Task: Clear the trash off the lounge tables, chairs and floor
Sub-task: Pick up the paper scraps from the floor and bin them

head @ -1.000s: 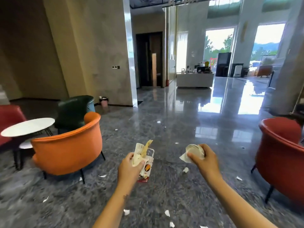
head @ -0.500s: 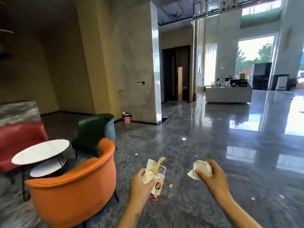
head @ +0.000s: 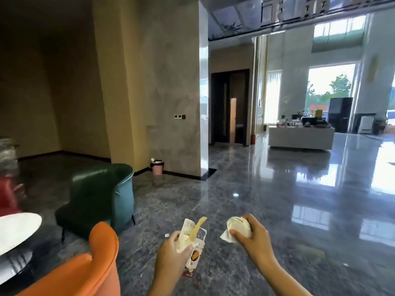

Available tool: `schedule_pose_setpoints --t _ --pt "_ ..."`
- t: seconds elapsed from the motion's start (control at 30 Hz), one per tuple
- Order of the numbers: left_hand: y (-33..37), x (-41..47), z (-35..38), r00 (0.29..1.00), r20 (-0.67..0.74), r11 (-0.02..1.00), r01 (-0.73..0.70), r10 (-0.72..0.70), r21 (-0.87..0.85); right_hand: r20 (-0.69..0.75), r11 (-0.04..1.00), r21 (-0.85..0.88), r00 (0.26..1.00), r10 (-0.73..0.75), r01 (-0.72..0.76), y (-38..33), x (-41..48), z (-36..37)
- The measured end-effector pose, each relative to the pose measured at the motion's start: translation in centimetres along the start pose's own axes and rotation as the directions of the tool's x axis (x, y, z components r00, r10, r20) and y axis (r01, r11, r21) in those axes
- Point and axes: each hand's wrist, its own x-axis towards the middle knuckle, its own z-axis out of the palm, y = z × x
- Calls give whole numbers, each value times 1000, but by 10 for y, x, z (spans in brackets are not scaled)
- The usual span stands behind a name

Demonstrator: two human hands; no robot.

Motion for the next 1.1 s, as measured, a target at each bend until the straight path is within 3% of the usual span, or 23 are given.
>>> schedule_pose_setpoints --t 0.43,0.7,1.1 --pt "-28 423 122 998 -45 999 -33 35 39 33 997 68 999 -44 41 158 398 154" --pt "-30 684 122 980 -194 998 -36 43 43 104 990 112 990 -91 80 190 665 256" --pt "-139 1099 135 968 -248 998 16 -30 -58 197 986 116 970 -145 124 257 1023 506"
